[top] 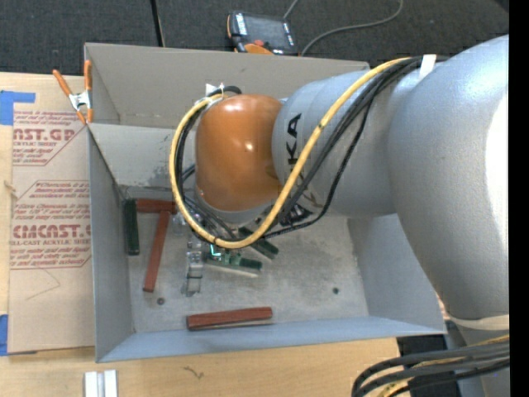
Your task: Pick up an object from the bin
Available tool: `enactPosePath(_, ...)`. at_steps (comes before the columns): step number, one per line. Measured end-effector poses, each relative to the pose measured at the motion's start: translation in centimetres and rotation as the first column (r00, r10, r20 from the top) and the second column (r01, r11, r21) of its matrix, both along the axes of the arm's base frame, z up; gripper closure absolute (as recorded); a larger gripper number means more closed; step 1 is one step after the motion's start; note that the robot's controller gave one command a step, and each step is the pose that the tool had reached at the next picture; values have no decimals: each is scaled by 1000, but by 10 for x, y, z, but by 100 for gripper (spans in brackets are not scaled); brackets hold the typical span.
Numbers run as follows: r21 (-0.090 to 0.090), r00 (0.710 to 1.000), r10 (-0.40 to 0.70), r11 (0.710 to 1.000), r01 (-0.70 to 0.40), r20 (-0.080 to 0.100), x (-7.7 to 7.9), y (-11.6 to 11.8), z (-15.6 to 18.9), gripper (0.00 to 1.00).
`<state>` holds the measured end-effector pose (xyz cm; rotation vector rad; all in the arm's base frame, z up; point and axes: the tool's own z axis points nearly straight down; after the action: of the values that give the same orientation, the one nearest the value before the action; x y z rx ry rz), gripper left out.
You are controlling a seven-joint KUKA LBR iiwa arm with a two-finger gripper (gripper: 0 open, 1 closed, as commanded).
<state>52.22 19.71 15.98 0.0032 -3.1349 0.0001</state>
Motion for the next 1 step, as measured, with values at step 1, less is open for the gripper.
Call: enactPosePath(1, 3, 1000, 4, 1000, -4, 16, 66, -37, -93, 0)
